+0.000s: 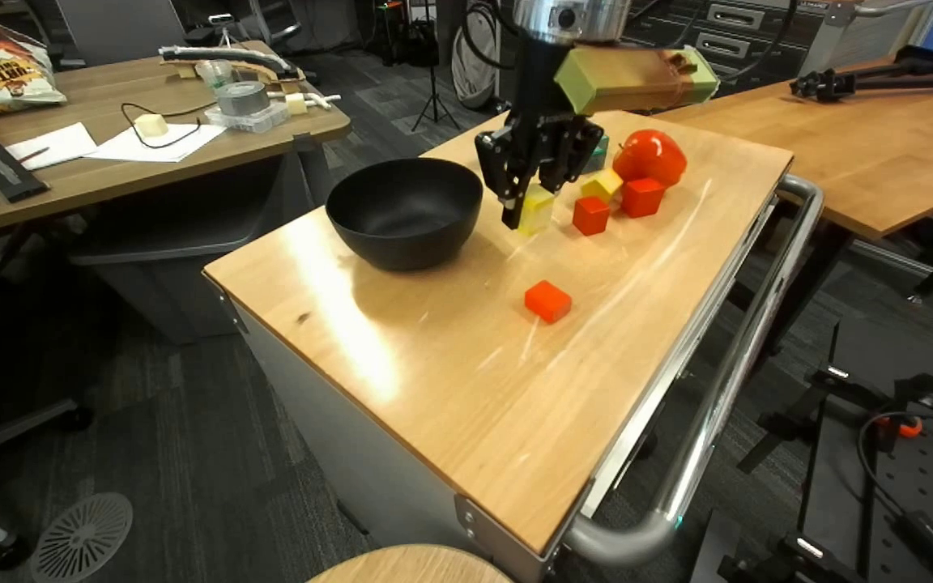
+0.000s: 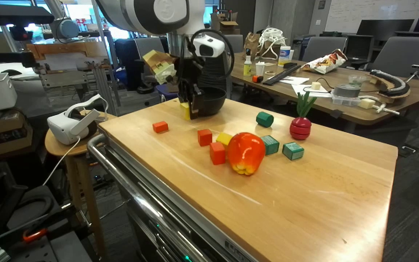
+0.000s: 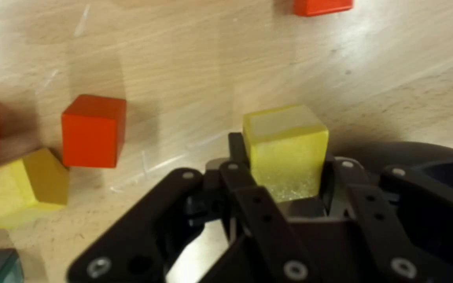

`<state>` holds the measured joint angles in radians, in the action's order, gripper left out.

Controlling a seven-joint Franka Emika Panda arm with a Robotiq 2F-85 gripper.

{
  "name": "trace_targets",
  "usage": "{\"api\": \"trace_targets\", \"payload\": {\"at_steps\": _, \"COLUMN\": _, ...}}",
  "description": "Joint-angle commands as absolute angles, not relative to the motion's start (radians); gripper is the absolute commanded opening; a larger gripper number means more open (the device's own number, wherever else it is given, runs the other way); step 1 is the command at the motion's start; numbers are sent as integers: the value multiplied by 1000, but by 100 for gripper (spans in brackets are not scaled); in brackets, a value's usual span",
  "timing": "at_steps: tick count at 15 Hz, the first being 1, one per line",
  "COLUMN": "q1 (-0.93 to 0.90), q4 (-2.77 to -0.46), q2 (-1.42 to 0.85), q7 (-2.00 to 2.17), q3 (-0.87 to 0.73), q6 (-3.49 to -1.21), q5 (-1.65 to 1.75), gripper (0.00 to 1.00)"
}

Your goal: Put all the colored objects on the table in the bowl except the apple- move it backward

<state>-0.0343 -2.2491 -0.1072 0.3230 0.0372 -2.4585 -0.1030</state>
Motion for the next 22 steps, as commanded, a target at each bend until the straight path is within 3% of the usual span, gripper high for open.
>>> {"api": "trace_targets", "payload": {"at_steps": 1, "q1": -63, "q4": -2272, "q2": 31, "q7": 245, "q3": 70, "q6": -2452, "q5": -145, "gripper": 13}}
{"api": "trace_targets", "payload": {"at_steps": 8, "q1": -86, "q4": -2097, "q2": -78, "q7": 371, "q3": 104, "q6": -2511, "q5": 109, "gripper": 13}}
{"api": "trace_targets", "payload": {"at_steps": 18, "q1": -72, "q4": -1881, "q2": -333, "q7": 279, "q3": 87, "q6": -2379, "q5": -144, "gripper": 13}}
{"api": "trace_targets", "payload": {"at_steps": 21, "q1": -50, "q4": -1890, "q2": -349, "q7": 258, "q3": 83, "q6": -2349, "q5": -206, "gripper": 34}}
{"api": "trace_targets", "payload": {"at_steps": 22, "q1": -46, "q4": -1898, "q2": -355, "q7": 264, "q3": 75, "q6": -2343, "q5": -211, "gripper": 48}}
